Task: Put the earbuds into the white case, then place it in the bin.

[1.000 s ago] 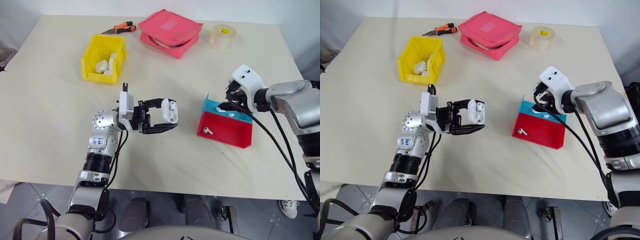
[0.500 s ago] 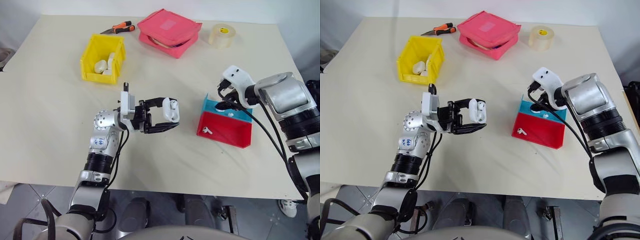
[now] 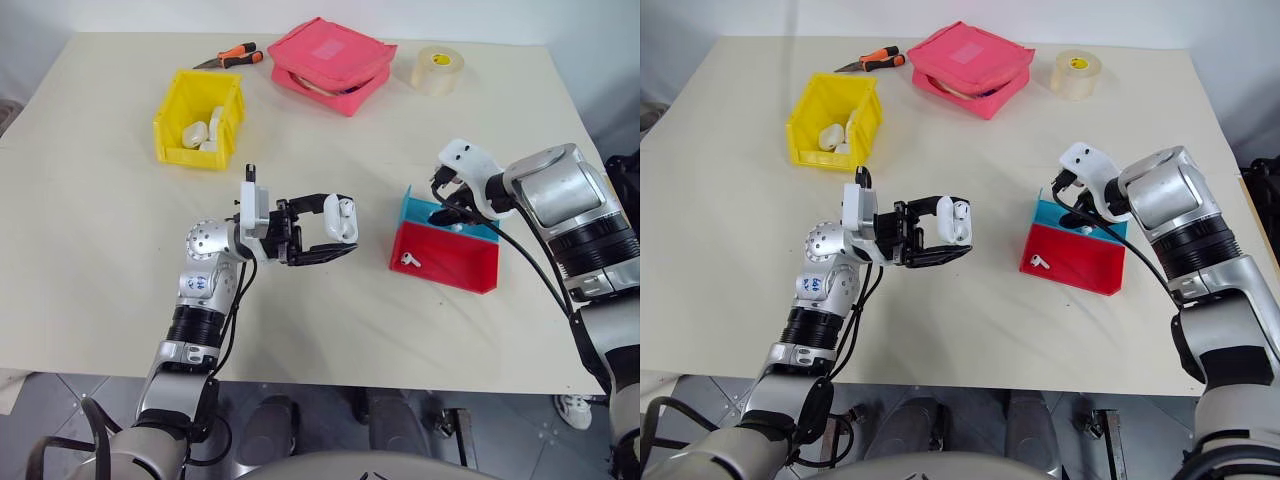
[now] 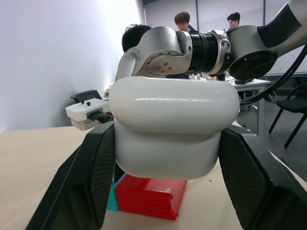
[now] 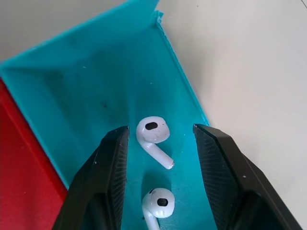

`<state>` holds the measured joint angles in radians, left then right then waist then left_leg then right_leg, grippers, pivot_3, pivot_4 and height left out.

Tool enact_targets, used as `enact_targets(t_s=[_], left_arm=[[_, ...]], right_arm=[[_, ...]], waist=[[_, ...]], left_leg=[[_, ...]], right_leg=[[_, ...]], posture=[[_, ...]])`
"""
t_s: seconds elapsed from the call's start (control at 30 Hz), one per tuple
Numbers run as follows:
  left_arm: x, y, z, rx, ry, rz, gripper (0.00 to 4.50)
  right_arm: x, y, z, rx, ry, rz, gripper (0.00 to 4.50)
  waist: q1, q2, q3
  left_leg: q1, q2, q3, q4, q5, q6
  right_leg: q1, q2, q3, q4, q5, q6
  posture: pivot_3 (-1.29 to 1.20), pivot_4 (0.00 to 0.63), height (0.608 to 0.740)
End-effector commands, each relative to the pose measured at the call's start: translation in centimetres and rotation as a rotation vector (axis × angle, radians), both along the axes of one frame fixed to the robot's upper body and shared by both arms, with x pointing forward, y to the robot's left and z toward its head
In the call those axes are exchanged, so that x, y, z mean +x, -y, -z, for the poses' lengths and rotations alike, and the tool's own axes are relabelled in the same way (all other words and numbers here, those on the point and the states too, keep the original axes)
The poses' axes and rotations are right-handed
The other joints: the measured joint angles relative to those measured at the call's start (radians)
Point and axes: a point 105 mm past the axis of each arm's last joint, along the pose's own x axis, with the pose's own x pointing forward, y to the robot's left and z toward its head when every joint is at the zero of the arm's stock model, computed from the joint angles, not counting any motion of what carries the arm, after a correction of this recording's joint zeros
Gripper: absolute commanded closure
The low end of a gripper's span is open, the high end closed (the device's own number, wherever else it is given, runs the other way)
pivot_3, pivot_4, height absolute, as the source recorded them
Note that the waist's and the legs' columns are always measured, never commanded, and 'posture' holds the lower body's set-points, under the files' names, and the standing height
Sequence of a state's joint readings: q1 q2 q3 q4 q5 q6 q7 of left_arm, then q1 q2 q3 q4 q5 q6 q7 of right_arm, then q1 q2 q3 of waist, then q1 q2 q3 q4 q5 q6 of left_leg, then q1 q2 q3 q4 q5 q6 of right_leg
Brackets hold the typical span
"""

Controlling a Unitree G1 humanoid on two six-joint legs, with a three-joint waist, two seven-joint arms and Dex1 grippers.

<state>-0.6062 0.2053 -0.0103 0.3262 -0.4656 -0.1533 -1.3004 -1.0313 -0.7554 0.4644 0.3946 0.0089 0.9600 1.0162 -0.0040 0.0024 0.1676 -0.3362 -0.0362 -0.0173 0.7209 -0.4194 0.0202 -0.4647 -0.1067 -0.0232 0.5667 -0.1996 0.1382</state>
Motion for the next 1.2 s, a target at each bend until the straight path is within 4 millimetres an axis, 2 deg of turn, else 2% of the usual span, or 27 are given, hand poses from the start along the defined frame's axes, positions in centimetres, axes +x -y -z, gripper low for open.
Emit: enact_targets(t_s=[0.03,0.8,1.2], left_arm=[[-0.3,-0.2,-0.7,-0.019,0.032,-0.007,1.69],[-0.4,-0.3,-0.6,-0.018,0.033,-0.016,1.69],[-0.4,-0.3,-0.6,-0.015,0.037,-0.012,1.69]], right_arm=[[0.4,-0.3,-1.2,-0.011,0.041,-0.018,2.29],[0.1,0.3,-0.6,-0.160,-0.019,-0.160,2.29],[0.9,0.6,-1.0,-0.213,-0.008,-0.233,2.29]], waist=[[0.000,0.000,0.000],[0.000,0.000,0.000],[-0.001,0.000,0.000]], left_leg=[[0.000,0.000,0.000,0.000,0.000,0.000],[0.000,-0.001,0.000,0.000,0.000,0.000],[0.000,-0.002,0.000,0.000,0.000,0.000]], right_leg=[[0.000,0.000,0.000,0.000,0.000,0.000],[0.000,-0.003,-0.004,0.000,0.000,0.000],[0.000,-0.003,-0.005,0.001,0.000,0.000]], posture=[[0.00,0.150,0.740],[0.00,0.150,0.740],[0.00,0.150,0.740]])
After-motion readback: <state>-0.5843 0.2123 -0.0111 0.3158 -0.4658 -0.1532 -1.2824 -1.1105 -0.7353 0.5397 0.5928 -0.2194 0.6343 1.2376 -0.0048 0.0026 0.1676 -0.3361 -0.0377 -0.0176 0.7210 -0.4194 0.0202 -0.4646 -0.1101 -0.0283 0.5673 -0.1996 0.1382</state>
